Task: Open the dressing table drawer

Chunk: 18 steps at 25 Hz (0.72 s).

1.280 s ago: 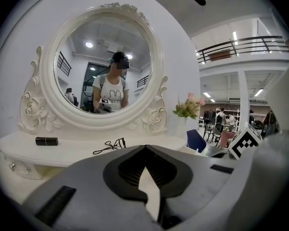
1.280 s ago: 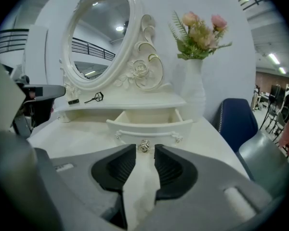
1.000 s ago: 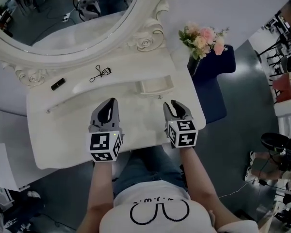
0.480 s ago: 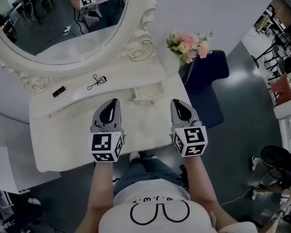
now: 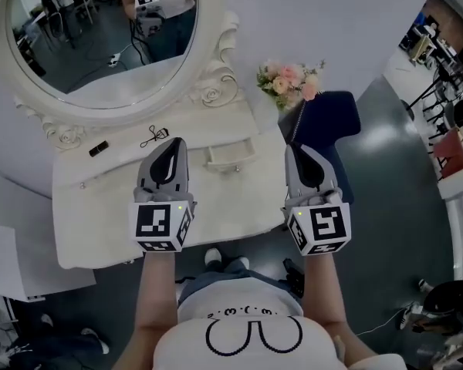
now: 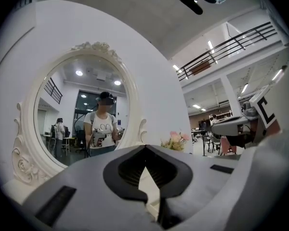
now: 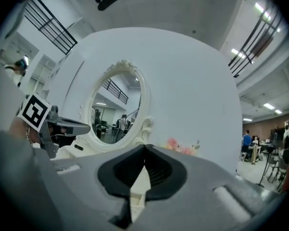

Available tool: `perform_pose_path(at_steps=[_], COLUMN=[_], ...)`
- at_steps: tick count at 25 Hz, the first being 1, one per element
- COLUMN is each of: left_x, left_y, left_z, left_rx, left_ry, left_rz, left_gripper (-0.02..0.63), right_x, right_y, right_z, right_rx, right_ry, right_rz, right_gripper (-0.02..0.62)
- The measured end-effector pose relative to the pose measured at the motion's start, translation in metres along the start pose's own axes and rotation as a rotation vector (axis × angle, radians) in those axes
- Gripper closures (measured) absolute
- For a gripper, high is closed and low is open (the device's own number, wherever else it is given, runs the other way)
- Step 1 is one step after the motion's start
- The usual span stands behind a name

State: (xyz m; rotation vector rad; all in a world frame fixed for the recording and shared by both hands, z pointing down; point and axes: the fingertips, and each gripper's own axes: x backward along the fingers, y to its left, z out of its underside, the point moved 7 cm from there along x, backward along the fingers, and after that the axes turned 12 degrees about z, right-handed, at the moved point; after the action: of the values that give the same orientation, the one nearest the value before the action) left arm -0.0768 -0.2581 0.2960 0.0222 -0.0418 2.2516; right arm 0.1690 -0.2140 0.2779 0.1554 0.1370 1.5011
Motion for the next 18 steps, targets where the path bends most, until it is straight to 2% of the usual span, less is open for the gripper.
perform_pose_path(at_steps=[7,18], left_x=[0.003,0.000], left_y=[-0.002,0.001], left_z=[-0.027,-0.035], left_rx=[-0.046,-0.068], left_ry=[-0.062,-0.085], left_rz=[-0.011,-0.003], left_gripper=[0.607,0.607], right_x=[0.004,0.001], right_y=[-0.004,0.000], right_z=[-0.026,-0.034], right_rx=[0.028,0.065], right_ry=[-0.078,-0.091], right_rz=[-0.001,-0.003], right_gripper=[0.594,0.594])
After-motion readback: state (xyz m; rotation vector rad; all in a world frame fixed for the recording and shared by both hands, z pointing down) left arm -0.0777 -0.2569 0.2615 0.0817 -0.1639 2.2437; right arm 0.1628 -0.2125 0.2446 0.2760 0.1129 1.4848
